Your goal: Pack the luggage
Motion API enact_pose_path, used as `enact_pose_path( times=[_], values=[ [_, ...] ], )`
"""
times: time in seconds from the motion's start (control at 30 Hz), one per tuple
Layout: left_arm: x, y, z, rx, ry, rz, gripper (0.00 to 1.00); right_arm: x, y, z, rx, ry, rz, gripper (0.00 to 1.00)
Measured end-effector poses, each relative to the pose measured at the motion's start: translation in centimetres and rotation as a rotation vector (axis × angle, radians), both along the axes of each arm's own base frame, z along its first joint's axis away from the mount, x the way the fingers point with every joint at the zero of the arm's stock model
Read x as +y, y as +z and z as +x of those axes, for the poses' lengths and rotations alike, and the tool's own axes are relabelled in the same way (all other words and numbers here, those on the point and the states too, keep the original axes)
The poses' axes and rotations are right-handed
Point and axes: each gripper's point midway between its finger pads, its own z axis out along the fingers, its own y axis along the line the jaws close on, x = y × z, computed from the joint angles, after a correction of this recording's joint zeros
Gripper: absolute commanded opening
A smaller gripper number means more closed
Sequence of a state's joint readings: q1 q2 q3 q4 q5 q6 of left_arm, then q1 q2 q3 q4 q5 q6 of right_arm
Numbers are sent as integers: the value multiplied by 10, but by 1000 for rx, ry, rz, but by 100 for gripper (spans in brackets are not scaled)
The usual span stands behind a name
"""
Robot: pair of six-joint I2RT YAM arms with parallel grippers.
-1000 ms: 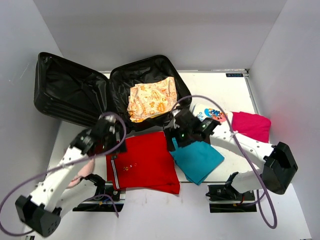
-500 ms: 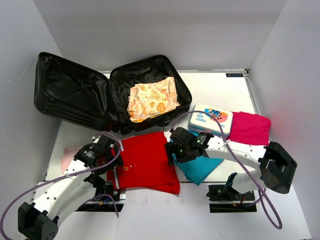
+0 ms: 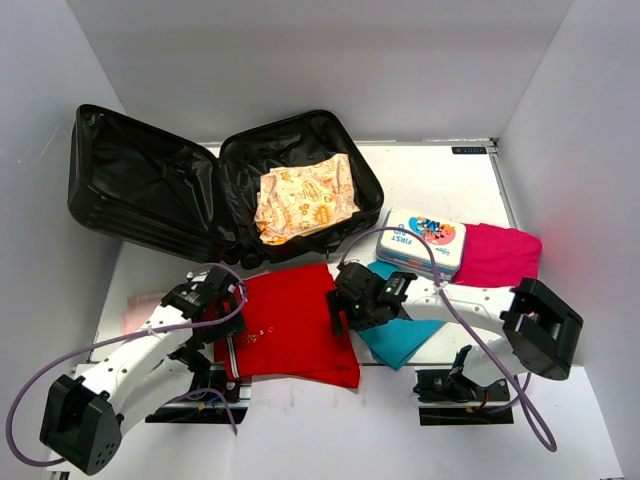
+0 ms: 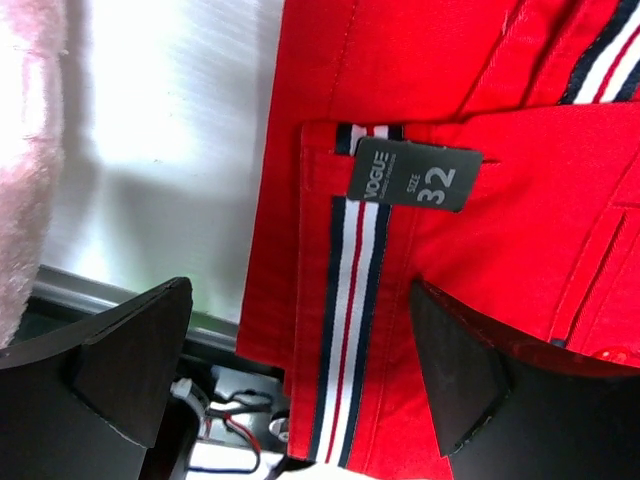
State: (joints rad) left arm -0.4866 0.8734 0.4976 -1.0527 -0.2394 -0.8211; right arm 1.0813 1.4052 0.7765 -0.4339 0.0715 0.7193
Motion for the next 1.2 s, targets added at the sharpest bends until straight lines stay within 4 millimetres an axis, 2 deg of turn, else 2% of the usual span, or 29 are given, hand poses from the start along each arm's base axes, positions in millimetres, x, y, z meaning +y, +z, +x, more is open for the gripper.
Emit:
enact_pose_path(
  times=[0.13,0.37,0.5,0.67,0.77,0.87,1.03,1.2],
  values=[
    [-3,-7,0,-14,-4,-25,100,1,-12,1,14,0,-28,85],
    [-7,-12,-1,-56,-4,-74,100,10,-9,-4,37,36,-3,85],
    [-9,-14,1,-61,-1,-87,100,9,0,-9,24,47,1,87],
    [-11,-14,1,-62,15,-95,100,13,22,-9,-14,49,22,87],
    [-10,-13,0,-60,33,-91,100,15,26,-12,-16,51,37,87],
    [-9,-13,-1,-62,56,-92,100,17,22,-18,4,61,32,87],
    [-9,-13,-2,-60,87,-98,100,18,2,-25,47,58,-12,85],
    [-12,-15,-2,-53,94,-113,90,17,-14,-28,75,36,-19,80]
  ],
)
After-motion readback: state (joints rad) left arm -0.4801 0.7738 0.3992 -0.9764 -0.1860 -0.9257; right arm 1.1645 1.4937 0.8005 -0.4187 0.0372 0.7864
